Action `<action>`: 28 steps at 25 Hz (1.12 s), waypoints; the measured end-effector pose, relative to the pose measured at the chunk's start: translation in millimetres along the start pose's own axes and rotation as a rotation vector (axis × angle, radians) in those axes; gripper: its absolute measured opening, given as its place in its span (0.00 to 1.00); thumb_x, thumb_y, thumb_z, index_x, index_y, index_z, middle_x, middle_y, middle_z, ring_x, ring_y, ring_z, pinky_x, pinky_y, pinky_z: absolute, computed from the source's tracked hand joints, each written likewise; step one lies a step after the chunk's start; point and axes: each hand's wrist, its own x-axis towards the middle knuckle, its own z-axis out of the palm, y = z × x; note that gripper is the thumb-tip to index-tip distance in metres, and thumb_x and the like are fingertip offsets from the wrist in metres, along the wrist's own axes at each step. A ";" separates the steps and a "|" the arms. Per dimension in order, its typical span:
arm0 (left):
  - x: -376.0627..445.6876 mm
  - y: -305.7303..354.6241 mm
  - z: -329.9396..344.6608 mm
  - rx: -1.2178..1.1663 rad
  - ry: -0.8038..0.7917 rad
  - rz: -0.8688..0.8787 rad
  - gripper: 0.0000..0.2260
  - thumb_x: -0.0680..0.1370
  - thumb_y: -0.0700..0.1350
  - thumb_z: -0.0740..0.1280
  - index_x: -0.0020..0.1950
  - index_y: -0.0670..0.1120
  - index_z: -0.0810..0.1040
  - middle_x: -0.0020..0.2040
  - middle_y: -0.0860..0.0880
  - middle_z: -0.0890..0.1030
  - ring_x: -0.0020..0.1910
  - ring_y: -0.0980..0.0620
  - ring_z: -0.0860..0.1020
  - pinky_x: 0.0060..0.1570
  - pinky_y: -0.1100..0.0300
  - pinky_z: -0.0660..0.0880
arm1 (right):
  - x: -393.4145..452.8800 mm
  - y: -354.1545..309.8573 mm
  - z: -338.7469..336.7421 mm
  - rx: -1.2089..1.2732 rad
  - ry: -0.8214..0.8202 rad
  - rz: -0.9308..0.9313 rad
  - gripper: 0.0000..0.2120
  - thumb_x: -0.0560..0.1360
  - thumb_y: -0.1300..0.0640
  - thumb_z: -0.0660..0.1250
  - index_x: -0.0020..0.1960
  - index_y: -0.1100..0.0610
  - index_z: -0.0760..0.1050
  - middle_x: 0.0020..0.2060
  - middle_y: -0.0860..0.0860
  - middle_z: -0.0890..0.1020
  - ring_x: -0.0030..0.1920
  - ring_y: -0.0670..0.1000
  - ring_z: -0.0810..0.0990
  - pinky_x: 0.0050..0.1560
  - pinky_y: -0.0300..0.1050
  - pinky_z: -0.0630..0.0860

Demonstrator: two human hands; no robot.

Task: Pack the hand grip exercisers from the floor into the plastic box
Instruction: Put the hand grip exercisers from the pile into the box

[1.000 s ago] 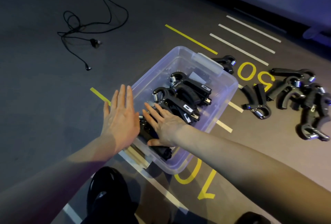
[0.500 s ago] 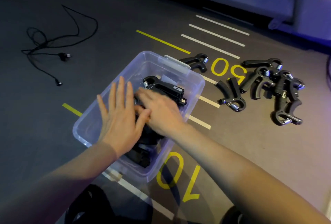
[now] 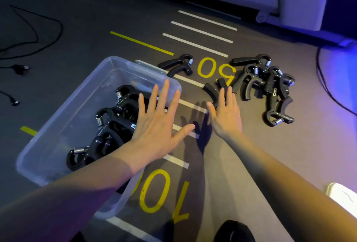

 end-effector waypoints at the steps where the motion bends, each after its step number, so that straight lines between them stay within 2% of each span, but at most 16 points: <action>1: 2.5 0.7 2.4 0.004 -0.021 -0.009 0.39 0.70 0.71 0.37 0.75 0.52 0.34 0.75 0.45 0.31 0.75 0.43 0.37 0.70 0.43 0.38 | 4.1 12.5 4.8 -0.001 -0.061 0.057 0.33 0.80 0.40 0.48 0.78 0.56 0.45 0.77 0.54 0.43 0.77 0.54 0.42 0.76 0.53 0.48; 4: 7.6 1.2 7.5 -0.001 -0.067 -0.023 0.38 0.72 0.69 0.42 0.75 0.52 0.32 0.74 0.44 0.30 0.75 0.43 0.37 0.70 0.44 0.38 | 16.3 37.0 18.0 0.118 -0.241 0.224 0.33 0.79 0.38 0.47 0.78 0.52 0.45 0.77 0.55 0.40 0.77 0.56 0.41 0.76 0.54 0.47; 7: 11.3 1.9 10.7 -0.015 -0.077 -0.018 0.37 0.74 0.68 0.43 0.75 0.51 0.32 0.75 0.46 0.31 0.75 0.45 0.36 0.70 0.44 0.38 | 23.9 46.8 28.0 0.150 -0.354 0.285 0.35 0.75 0.33 0.42 0.77 0.50 0.48 0.77 0.53 0.40 0.77 0.56 0.43 0.76 0.54 0.48; 10: 13.4 2.7 11.1 -0.025 -0.080 -0.017 0.37 0.74 0.67 0.43 0.74 0.50 0.32 0.75 0.47 0.33 0.75 0.45 0.36 0.70 0.44 0.38 | 26.3 43.8 26.3 0.232 -0.338 0.363 0.30 0.80 0.39 0.46 0.77 0.52 0.51 0.77 0.55 0.40 0.77 0.58 0.50 0.75 0.52 0.49; 14: 12.8 2.5 9.5 -0.022 -0.088 -0.018 0.36 0.75 0.66 0.45 0.74 0.50 0.32 0.76 0.49 0.33 0.75 0.45 0.37 0.70 0.44 0.38 | 28.0 34.3 20.2 0.197 -0.282 0.461 0.25 0.81 0.44 0.49 0.73 0.55 0.62 0.75 0.56 0.53 0.76 0.58 0.52 0.73 0.60 0.42; 16: 12.6 2.5 8.5 -0.032 -0.089 -0.023 0.36 0.76 0.65 0.45 0.74 0.50 0.32 0.76 0.49 0.33 0.75 0.45 0.36 0.70 0.44 0.37 | 28.2 29.5 14.3 0.300 -0.273 0.464 0.21 0.81 0.49 0.53 0.69 0.59 0.65 0.73 0.57 0.55 0.72 0.58 0.61 0.73 0.57 0.50; 19: 10.2 2.9 8.3 -0.036 -0.094 -0.028 0.36 0.76 0.65 0.45 0.74 0.50 0.31 0.75 0.49 0.33 0.75 0.46 0.35 0.69 0.45 0.36 | 24.1 25.1 -0.2 0.460 -0.080 0.377 0.13 0.80 0.58 0.56 0.60 0.64 0.69 0.72 0.55 0.54 0.64 0.58 0.69 0.64 0.45 0.64; 21: 5.7 3.2 6.6 -0.028 -0.088 -0.022 0.37 0.76 0.65 0.45 0.74 0.48 0.30 0.75 0.49 0.33 0.75 0.46 0.36 0.69 0.46 0.35 | 18.7 20.1 -12.5 0.459 0.092 0.276 0.06 0.78 0.61 0.58 0.53 0.62 0.70 0.72 0.55 0.55 0.63 0.60 0.70 0.63 0.45 0.68; 24: -2.1 4.0 0.4 -0.023 -0.085 -0.021 0.37 0.76 0.65 0.45 0.74 0.47 0.31 0.76 0.47 0.33 0.75 0.46 0.36 0.69 0.45 0.36 | 8.1 12.1 -31.7 0.334 0.250 0.160 0.08 0.77 0.62 0.58 0.52 0.63 0.73 0.72 0.56 0.59 0.66 0.62 0.65 0.66 0.54 0.66; 28: -13.3 -1.3 -12.9 -0.022 -0.045 -0.036 0.36 0.76 0.65 0.45 0.73 0.47 0.30 0.75 0.46 0.33 0.75 0.46 0.36 0.69 0.46 0.35 | -12.6 -14.3 -71.9 0.283 0.541 -0.076 0.13 0.77 0.59 0.60 0.56 0.63 0.78 0.68 0.56 0.70 0.65 0.59 0.68 0.64 0.48 0.63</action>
